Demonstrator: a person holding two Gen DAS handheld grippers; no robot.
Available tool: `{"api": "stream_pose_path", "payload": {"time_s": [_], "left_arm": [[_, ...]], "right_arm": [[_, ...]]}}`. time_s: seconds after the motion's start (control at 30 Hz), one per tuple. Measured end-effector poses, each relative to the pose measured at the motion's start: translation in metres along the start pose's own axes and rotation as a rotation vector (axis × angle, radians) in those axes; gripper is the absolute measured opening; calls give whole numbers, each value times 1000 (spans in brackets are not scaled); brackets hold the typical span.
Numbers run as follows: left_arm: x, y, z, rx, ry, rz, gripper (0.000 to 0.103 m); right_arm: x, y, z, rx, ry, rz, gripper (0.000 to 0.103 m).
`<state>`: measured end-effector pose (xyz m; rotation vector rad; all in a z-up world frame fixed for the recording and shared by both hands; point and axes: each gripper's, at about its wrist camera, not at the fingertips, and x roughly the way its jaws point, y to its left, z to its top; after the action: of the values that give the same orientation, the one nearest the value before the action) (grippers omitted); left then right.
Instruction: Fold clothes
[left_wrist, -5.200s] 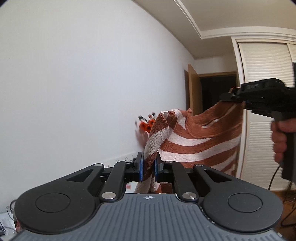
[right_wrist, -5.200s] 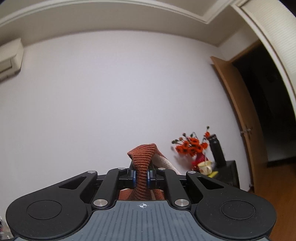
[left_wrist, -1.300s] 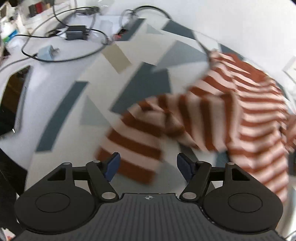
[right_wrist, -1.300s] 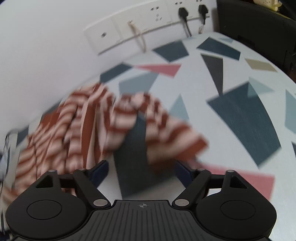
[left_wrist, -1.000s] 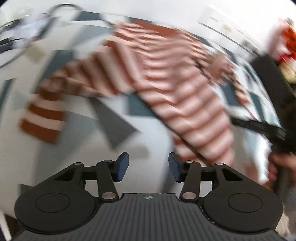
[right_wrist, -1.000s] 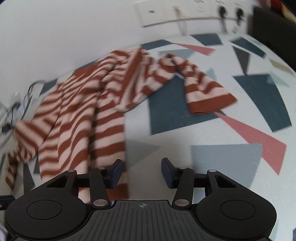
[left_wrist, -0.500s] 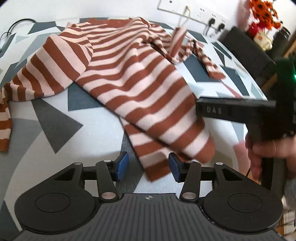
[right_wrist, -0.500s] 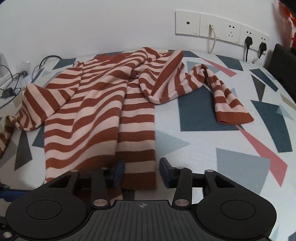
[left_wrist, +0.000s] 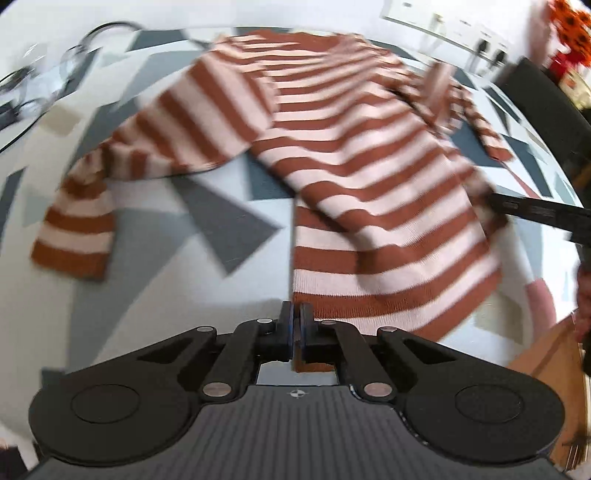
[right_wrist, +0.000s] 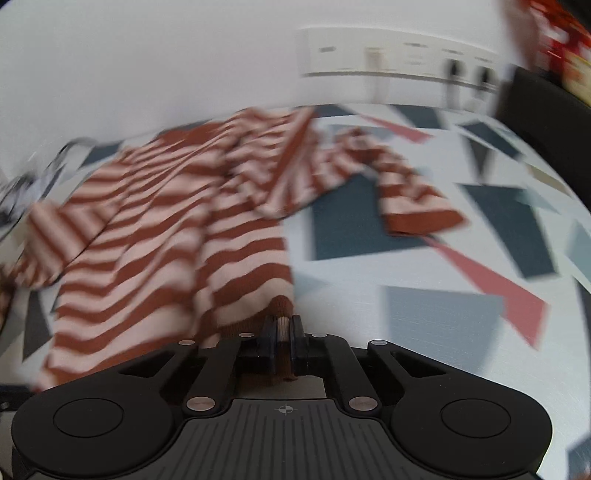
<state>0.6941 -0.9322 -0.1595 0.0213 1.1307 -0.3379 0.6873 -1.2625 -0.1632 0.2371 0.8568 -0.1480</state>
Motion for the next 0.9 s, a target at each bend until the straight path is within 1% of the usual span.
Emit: {"api": "stream_pose_path", "payload": {"time_s": [0.13, 0.17, 0.23, 0.27, 0.37, 0.5, 0.6, 0.67, 0.73, 0.8, 0.83, 0.9], "left_arm": [[-7, 17, -7, -51, 2, 36, 4], [-9, 20, -9, -59, -9, 39, 4], [-12, 24, -11, -75, -48, 70, 7], [-11, 25, -10, -81, -50, 78, 8], [-4, 23, -4, -81, -52, 57, 8], [1, 9, 1, -42, -62, 78, 8], [1, 8, -1, -40, -70, 80, 10], [0, 11, -3, -51, -76, 71, 10], [-1, 16, -3, -91, -71, 52, 10], [-1, 22, -3, -134, -64, 31, 12], [-2, 25, -3, -156, -60, 21, 12], [-2, 30, -3, -200, -54, 0, 12]], "right_arm": [[-20, -43, -12, 129, 15, -95, 6], [-24, -48, -17, 135, 24, -105, 6], [-32, -58, -28, 147, 42, -126, 6], [-35, -62, -32, 151, 51, -133, 6], [-38, -58, -36, 148, 57, -131, 6], [-44, -57, -38, 172, 52, -139, 6], [-49, -61, -46, 192, 80, -167, 6], [-52, -59, -50, 176, 100, -195, 7], [-53, -54, -47, 160, 128, -225, 10], [-56, -51, -39, 179, 140, -238, 26], [-59, -49, -34, 195, 133, -235, 27], [-69, -45, -19, 218, 90, -195, 32]]}}
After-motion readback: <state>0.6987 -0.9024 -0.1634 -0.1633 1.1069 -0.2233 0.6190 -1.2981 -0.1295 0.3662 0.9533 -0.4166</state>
